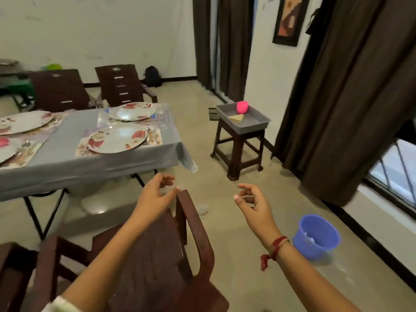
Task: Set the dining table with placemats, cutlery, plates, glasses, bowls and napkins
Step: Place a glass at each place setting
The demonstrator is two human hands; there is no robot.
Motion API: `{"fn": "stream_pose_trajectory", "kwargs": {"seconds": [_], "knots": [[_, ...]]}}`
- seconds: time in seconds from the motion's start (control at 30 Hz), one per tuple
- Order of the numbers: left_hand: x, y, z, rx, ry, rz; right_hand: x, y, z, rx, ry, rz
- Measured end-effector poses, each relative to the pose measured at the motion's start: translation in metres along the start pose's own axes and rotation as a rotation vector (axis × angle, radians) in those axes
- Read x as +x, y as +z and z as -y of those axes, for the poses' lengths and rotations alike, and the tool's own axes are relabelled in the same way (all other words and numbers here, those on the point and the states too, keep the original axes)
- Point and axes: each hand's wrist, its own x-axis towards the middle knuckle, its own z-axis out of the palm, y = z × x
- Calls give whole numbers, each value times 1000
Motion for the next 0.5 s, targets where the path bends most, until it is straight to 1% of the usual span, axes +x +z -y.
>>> {"fn": "stream_pose_trajectory", "kwargs": {"seconds": [0.07,0.13,0.23,0.33,0.5], "knots": [[37,20,2,13,-31,-69,48,-9,-15,0,-19,80],[72,39,3,-7,-103,-141,97,-19,-28,9,-33,159],[110,63,4,-32,-199,-199,164,-24,-40,5,-54,269],[136,83,7,-8,-280,-253,223,-14,-48,26,-72,363],[173,99,24,82,-374,-354,298,21,-61,91,-85,438]]}}
